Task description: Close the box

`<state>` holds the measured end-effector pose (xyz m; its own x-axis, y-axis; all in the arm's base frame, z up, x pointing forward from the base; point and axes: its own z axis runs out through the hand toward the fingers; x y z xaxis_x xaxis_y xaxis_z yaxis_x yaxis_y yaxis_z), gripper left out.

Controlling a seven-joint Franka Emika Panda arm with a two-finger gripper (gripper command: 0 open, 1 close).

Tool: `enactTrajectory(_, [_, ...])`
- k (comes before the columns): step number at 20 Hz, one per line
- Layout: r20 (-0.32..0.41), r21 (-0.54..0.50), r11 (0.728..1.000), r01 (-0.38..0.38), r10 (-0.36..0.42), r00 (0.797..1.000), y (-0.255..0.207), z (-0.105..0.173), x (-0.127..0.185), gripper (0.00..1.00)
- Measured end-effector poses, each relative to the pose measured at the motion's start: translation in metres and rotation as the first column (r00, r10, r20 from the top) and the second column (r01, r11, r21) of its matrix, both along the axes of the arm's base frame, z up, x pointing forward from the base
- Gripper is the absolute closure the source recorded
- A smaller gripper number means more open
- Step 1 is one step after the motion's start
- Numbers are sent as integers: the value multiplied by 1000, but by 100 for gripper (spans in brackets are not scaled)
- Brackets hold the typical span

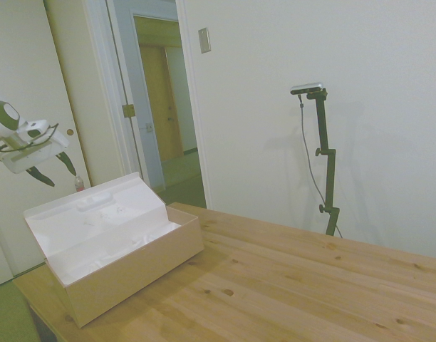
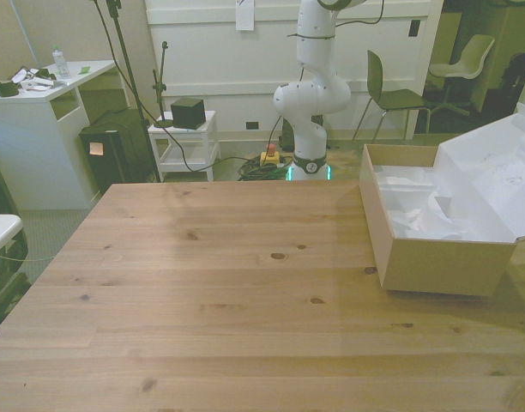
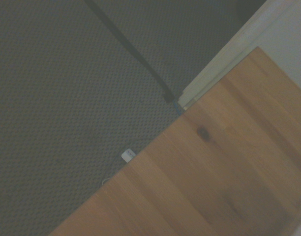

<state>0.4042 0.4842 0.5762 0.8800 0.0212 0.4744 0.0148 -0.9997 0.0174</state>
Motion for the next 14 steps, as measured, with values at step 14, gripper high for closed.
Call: enactTrajectory(14, [33,-94,963,253,-251,967,-60,17,57,0])
